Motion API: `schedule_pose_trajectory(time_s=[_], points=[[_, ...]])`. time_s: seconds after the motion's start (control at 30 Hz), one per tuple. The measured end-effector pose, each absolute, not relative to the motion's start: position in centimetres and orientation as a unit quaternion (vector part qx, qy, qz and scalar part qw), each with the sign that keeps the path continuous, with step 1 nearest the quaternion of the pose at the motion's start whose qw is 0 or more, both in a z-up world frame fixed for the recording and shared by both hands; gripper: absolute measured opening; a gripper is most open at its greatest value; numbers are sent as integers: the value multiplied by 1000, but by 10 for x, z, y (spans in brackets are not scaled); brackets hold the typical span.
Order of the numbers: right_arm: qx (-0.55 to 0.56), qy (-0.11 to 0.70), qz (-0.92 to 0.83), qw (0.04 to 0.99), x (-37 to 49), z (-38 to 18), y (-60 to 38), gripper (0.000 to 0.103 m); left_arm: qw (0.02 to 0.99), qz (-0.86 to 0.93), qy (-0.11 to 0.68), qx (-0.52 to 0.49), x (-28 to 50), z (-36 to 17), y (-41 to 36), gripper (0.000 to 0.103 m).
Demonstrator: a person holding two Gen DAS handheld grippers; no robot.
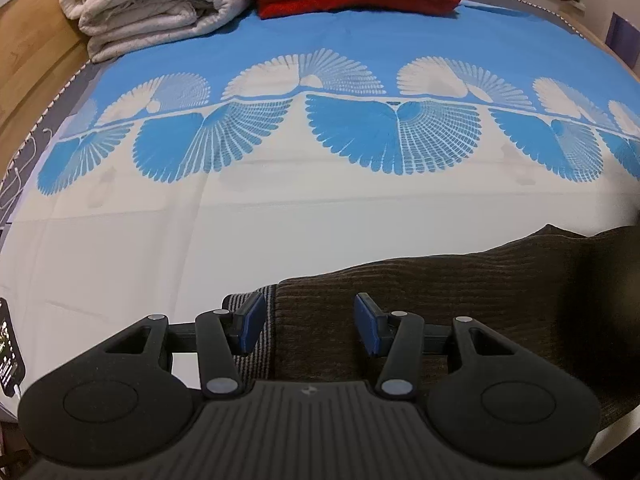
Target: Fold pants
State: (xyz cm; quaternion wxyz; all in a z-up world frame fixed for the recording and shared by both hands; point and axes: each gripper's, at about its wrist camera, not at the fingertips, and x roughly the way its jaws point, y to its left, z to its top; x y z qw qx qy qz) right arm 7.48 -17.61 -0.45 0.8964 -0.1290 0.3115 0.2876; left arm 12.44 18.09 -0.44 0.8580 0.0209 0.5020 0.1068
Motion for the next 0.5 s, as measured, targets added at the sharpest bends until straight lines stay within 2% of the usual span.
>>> schedule_pose_trajectory(time_s=[0.03, 0.1, 0.23, 0.4, 0.5], points=[[-132, 354, 324, 867, 73, -22, -163, 28, 858, 106, 503, 20, 124, -5, 182, 57], [-137, 414, 389, 811, 62, -43, -143, 25, 857, 103, 504, 19, 123, -5, 182, 58], [-200, 378, 424, 799, 42, -41, -130, 31, 859, 98, 502, 20, 121, -4, 184, 59], [-203, 363, 344, 842, 66, -44, -144, 51, 860, 99, 501, 15, 121, -3, 185, 59], [-218, 379, 343, 831, 76, -60, -141, 52, 860, 96, 501, 16, 121, -2, 185, 59]])
